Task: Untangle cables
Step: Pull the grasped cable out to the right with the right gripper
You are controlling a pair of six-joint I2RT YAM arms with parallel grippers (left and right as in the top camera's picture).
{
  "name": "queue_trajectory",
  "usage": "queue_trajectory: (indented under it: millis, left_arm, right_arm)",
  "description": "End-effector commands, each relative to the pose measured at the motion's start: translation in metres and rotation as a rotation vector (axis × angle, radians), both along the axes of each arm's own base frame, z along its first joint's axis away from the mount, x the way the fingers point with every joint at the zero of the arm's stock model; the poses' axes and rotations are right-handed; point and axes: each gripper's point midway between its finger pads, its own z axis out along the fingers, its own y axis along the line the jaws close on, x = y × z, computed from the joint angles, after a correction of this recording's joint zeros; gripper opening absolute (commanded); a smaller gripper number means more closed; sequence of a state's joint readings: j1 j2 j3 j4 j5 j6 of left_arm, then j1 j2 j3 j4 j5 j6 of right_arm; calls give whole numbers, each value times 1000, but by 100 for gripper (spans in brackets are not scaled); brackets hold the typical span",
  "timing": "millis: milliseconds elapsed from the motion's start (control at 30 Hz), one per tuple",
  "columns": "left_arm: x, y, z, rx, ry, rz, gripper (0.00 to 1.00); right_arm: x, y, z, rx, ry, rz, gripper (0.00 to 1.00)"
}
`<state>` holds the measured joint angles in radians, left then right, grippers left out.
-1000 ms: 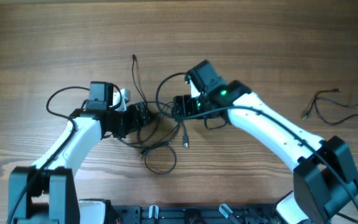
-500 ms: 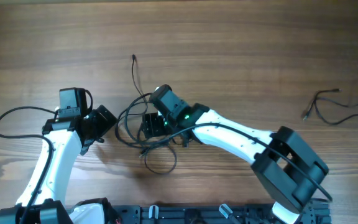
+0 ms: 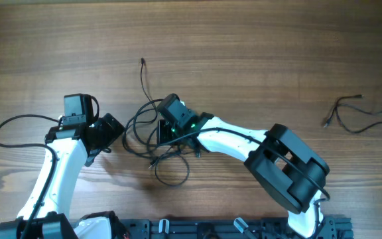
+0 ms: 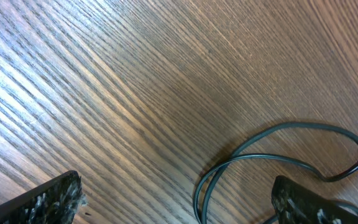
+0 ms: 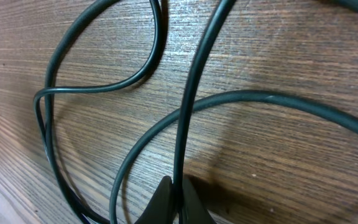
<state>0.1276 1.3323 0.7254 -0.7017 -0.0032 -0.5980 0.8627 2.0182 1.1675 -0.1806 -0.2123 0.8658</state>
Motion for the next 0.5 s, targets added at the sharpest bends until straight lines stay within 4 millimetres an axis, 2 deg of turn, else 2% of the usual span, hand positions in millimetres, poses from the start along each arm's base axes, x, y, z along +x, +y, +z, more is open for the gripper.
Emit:
queue_trajectory:
  millis: [0,67,133,167,233,300,367,467]
  left_arm:
    - [-5,4,-5,10,23,26,100]
    - [-9,2,-9,1,32,25,100]
    - [-11,-3,-14,-23,32,18,100]
    - [-9,-11,-16,-72,18,5,100]
    - [-5,-24,-14,-141,-4,-20,100]
    - [1,-37,-10,-217,-33,-47,100]
    - [4,-45,-8,-236,-48,-74,100]
    - [9,-72,-2,-294,-88,-226,100]
  right_arm:
    - [13,-2,54,73,-36,132,4]
    - [38,-29,110,63,-106,138,4]
    - [59,-56,192,142,-200,142,4]
    - [61,-62,250,296,-256,187,4]
    - [58,-75,301,428,-317,200,4]
    - [46,-80,331,500,-356,225,4]
    - [39,-77,337,527,-357,257,4]
    - [39,-76,337,528,-357,260,4]
